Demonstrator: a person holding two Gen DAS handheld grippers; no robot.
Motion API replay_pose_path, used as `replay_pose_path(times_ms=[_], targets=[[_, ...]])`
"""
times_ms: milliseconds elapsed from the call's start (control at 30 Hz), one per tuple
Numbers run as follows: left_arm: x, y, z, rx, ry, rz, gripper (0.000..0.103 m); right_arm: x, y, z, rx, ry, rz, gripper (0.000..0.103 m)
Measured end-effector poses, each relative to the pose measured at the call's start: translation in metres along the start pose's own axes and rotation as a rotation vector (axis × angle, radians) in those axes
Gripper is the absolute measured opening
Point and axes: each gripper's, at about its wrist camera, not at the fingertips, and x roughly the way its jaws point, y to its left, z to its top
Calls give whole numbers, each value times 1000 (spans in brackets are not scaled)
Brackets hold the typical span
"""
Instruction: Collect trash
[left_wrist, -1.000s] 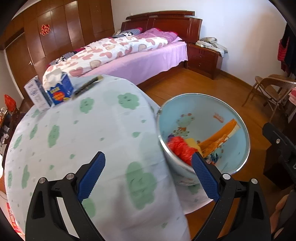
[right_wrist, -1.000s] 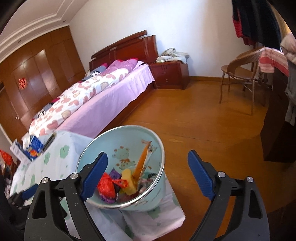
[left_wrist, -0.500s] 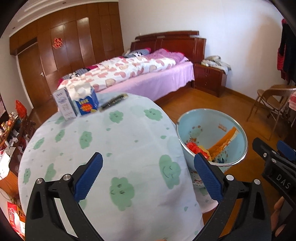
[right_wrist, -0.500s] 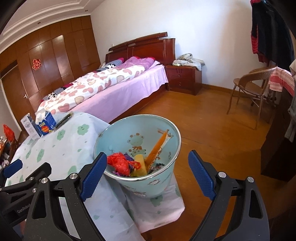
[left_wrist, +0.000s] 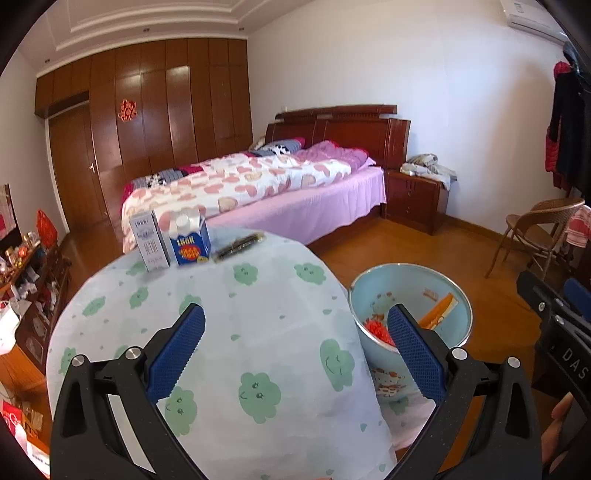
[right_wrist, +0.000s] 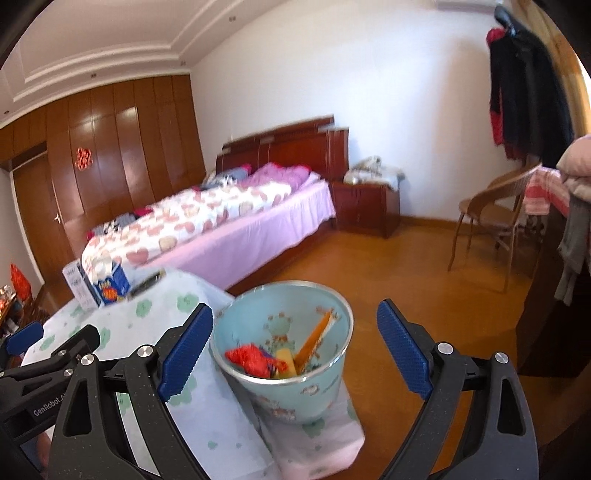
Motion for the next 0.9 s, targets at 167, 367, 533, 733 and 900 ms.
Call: replay_pose_path(times_ms=[167,367,533,733,900], targets=[[-5,-5,2,18,-17,3,97,1,0,3,5,-19,-7,91],[-6,-7,2,20,-18,3,97,3,-2,11,18,-8,-6,91],[-7,-8,2,25,-19,1,97,1,-4,10,17,-9,-10,91],[-7,-8,2,23,-20,2,97,1,-4,9,16,-9,-12,91],[-7,-7,2,24,-20,2,97,1,-4,9,17,-6,-11,91]])
